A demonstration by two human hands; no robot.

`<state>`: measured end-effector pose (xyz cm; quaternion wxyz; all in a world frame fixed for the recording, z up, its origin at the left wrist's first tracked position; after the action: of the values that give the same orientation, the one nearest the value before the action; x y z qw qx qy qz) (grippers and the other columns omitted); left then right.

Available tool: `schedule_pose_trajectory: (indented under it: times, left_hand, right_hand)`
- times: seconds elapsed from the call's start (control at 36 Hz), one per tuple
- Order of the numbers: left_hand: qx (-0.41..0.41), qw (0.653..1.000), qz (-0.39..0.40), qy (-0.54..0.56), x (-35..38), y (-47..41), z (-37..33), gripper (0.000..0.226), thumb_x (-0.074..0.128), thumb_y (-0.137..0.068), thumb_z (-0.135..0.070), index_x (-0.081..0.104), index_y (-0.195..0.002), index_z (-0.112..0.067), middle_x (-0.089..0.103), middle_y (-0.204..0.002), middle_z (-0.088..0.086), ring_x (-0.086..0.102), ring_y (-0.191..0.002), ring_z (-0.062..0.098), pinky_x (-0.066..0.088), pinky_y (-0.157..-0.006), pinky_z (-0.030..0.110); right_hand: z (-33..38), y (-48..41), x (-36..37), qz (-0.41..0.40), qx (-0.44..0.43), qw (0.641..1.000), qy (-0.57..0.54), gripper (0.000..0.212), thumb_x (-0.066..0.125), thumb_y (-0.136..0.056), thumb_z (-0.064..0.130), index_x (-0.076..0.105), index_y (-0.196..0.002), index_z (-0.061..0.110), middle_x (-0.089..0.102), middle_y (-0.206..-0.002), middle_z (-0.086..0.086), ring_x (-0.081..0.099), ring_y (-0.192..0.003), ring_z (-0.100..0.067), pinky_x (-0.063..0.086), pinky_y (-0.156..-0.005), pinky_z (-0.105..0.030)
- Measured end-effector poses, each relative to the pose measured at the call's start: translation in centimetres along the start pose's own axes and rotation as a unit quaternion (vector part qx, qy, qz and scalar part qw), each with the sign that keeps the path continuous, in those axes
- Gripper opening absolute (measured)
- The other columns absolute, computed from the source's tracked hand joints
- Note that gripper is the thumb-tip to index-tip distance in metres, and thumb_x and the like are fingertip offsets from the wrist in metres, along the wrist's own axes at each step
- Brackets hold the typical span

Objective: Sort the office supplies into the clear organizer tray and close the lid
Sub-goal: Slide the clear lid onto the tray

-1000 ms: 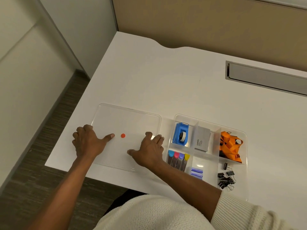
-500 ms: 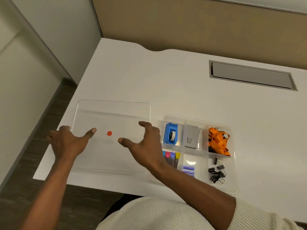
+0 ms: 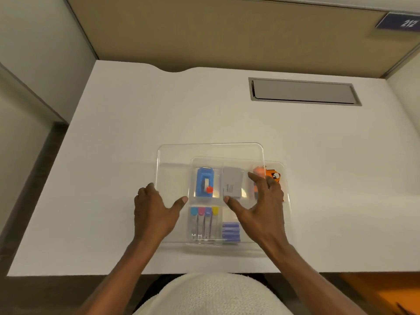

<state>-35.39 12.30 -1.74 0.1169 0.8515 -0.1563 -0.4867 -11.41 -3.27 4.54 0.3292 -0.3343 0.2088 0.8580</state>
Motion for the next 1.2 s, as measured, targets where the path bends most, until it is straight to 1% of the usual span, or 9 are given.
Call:
schedule_pose_trajectory:
  times: [0.08, 0.19, 0.42, 0.53, 0.61, 0.69, 0.83, 0.97, 1.2]
  left_hand:
    - [0.024, 0.999, 0.024, -0.005, 2.1, 1.3, -1.9, 0.095, 0.075, -0.078, -0.063, 0.040, -0.146, -0.007, 0.051, -0.138, 0.011, 0.050, -0.128, 0.029, 0.052, -0.099, 0.043]
    - [0.045, 0.998, 0.048, -0.014, 4.5, 2.4, -3.5, 0.088, 0.077, -0.076, -0.062, 0.045, -0.139, -0.010, 0.054, -0.129, 0.009, 0.052, -0.121, 0.026, 0.054, -0.096, 0.041]
    - [0.061, 0.996, 0.034, -0.048, 6.5, 2.8, -4.6, 0.073, 0.078, -0.078, -0.058, 0.051, -0.127, -0.012, 0.057, -0.121, 0.008, 0.054, -0.114, 0.024, 0.057, -0.091, 0.041]
    - [0.061, 0.994, 0.024, -0.083, 6.9, 2.8, -4.8, 0.076, 0.076, -0.080, -0.058, 0.048, -0.131, -0.011, 0.057, -0.124, 0.008, 0.055, -0.116, 0.024, 0.058, -0.090, 0.039]
    - [0.060, 0.994, 0.031, -0.089, 7.4, 2.8, -4.6, 0.079, 0.074, -0.082, -0.059, 0.045, -0.137, -0.012, 0.056, -0.130, 0.008, 0.055, -0.120, 0.024, 0.058, -0.093, 0.039]
    - [0.062, 0.994, 0.041, -0.077, 8.0, 2.8, -4.2, 0.086, 0.071, -0.084, -0.059, 0.037, -0.146, -0.011, 0.054, -0.139, 0.008, 0.054, -0.127, 0.026, 0.056, -0.097, 0.043]
    - [0.093, 0.991, 0.034, -0.086, 8.9, 3.3, -3.6, 0.100, 0.052, -0.090, -0.067, 0.011, -0.160, -0.010, 0.046, -0.148, 0.008, 0.049, -0.133, 0.026, 0.054, -0.097, 0.041]
    - [0.108, 0.990, 0.054, -0.072, 9.8, 3.8, -2.9, 0.100, 0.038, -0.094, -0.070, -0.024, -0.157, -0.024, 0.033, -0.160, 0.005, 0.055, -0.130, 0.026, 0.057, -0.087, 0.038]
    - [0.139, 0.988, 0.031, -0.056, 9.9, 4.0, -2.6, 0.100, 0.033, -0.091, -0.074, -0.030, -0.155, -0.030, 0.029, -0.164, 0.007, 0.065, -0.119, 0.025, 0.058, -0.077, 0.032]
  right_hand:
    - [-2.4, -0.2, -2.1, -0.028, 0.004, 1.000, 0.002, 0.079, 0.081, -0.075, 0.055, 0.045, -0.142, 0.033, 0.044, -0.141, 0.007, 0.034, -0.124, -0.005, 0.046, -0.105, -0.045]
    - [-6.2, -0.6, -3.5, -0.015, 0.054, 0.998, 0.039, 0.079, 0.079, -0.075, 0.058, 0.048, -0.142, 0.031, 0.041, -0.152, -0.006, 0.039, -0.138, -0.026, 0.045, -0.109, -0.053]
    - [-10.7, -0.6, -3.2, 0.030, 0.047, 0.996, 0.068, 0.084, 0.079, -0.074, 0.061, 0.043, -0.146, 0.034, 0.036, -0.157, -0.007, 0.038, -0.140, -0.029, 0.044, -0.109, -0.052]
    - [-11.2, -0.7, -2.5, 0.049, 0.013, 0.994, 0.095, 0.084, 0.076, -0.075, 0.063, 0.044, -0.147, 0.033, 0.032, -0.160, -0.010, 0.032, -0.144, -0.030, 0.043, -0.111, -0.053]
    - [-11.4, -0.8, -1.9, 0.049, -0.009, 0.991, 0.127, 0.085, 0.071, -0.078, 0.067, 0.041, -0.149, 0.028, 0.028, -0.161, -0.010, 0.038, -0.141, -0.032, 0.048, -0.107, -0.053]
    - [-11.8, -0.6, -1.1, 0.051, -0.019, 0.988, 0.147, 0.090, 0.056, -0.085, 0.071, 0.026, -0.156, 0.026, 0.014, -0.167, -0.011, 0.039, -0.142, -0.033, 0.048, -0.108, -0.052]
    - [-12.9, 0.1, 0.3, 0.054, -0.059, 0.985, 0.155, 0.094, 0.032, -0.092, 0.074, -0.009, -0.161, 0.026, -0.023, -0.168, -0.009, 0.011, -0.156, -0.034, 0.035, -0.115, -0.051]
    - [-13.5, -0.3, 0.6, 0.046, -0.078, 0.982, 0.165, 0.094, 0.029, -0.092, 0.078, -0.006, -0.162, 0.026, -0.022, -0.168, -0.009, 0.003, -0.157, -0.032, 0.034, -0.118, -0.053]
    - [-14.0, -1.1, 0.9, 0.053, -0.102, 0.978, 0.173, 0.098, 0.036, -0.091, 0.078, -0.002, -0.162, 0.023, -0.018, -0.169, -0.010, 0.004, -0.157, -0.031, 0.036, -0.116, -0.058]
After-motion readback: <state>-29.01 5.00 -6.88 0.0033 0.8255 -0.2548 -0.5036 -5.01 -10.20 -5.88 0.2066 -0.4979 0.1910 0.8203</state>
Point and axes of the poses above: each hand's wrist, its own y-axis away from the middle knuckle, its own x-axis out of the palm, z = x × y, the point moved 9 cm from there along -y, towards the middle knuckle
